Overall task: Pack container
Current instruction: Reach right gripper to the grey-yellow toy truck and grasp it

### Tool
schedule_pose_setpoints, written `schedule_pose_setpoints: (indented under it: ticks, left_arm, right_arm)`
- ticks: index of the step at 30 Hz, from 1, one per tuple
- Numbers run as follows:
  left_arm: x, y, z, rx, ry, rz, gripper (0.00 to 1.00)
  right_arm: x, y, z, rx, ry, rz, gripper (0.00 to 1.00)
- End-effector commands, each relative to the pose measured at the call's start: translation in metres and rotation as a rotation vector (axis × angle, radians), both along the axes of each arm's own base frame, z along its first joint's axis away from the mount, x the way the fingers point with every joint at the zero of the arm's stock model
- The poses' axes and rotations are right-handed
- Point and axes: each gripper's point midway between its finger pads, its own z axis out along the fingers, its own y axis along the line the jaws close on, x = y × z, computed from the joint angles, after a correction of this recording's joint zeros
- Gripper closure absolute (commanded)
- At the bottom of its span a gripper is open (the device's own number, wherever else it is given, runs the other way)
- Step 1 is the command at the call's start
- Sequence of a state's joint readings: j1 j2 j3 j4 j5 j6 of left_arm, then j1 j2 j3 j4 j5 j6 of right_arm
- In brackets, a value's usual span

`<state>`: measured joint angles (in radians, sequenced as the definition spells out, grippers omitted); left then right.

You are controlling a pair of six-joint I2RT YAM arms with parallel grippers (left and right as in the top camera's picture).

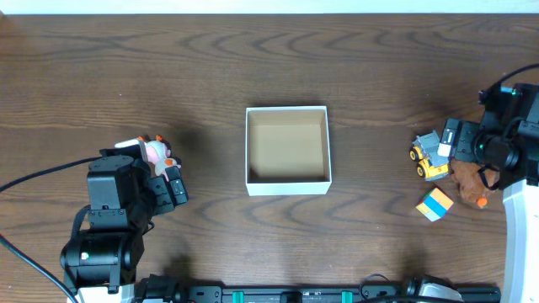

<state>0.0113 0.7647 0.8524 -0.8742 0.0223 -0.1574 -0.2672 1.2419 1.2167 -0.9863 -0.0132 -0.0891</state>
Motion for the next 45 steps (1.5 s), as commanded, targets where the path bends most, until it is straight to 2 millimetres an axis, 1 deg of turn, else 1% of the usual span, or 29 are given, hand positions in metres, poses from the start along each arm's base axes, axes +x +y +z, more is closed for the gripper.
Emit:
schedule_pose_setpoints:
  ticks: [1, 4, 6, 11, 14, 18, 22, 32, 42, 45]
  left_arm:
    - [0.001, 0.001, 0.008, 0.001, -0.019, 0.009, 0.02]
    - [0.002, 0.001, 0.009, 0.001, -0.026, 0.009, 0.02]
    - [0.003, 0.001, 0.009, 0.001, -0.026, 0.009, 0.02]
    - [0.002, 0.001, 0.009, 0.002, -0.026, 0.009, 0.02]
    - [0.003, 0.001, 0.009, 0.001, -0.025, 0.009, 0.02]
    - [0.003, 0.001, 0.009, 0.001, -0.025, 0.009, 0.02]
    - [0.003, 0.001, 0.009, 0.001, -0.025, 0.009, 0.02]
    - [0.003, 0.001, 0.009, 0.001, -0.025, 0.009, 0.02]
    - [0.003, 0.001, 0.009, 0.001, -0.026, 0.009, 0.02]
    - [0.003, 0.001, 0.009, 0.001, -0.026, 0.009, 0.02]
  right_arm:
    - [0.007, 0.000, 0.004, -0.102, 0.017, 0.196, 0.01]
    - [0.012, -0.001, -0.013, -0.142, 0.081, 0.306, 0.01]
    - [0.016, 0.002, -0.028, -0.125, 0.121, 0.363, 0.01]
    - [0.024, 0.001, -0.072, -0.047, 0.238, 0.357, 0.01]
    - [0.032, 0.003, -0.094, -0.018, 0.283, 0.364, 0.01]
    - [0.038, 0.007, -0.113, -0.004, 0.317, 0.382, 0.01]
    - [0.037, 0.008, -0.130, 0.018, 0.365, 0.385, 0.01]
    - [0.032, 0.010, -0.156, 0.061, 0.439, 0.376, 0.01]
    - [0.033, 0.010, -0.158, 0.068, 0.440, 0.358, 0.08]
    - [0.032, 0.010, -0.158, 0.071, 0.443, 0.352, 0.08]
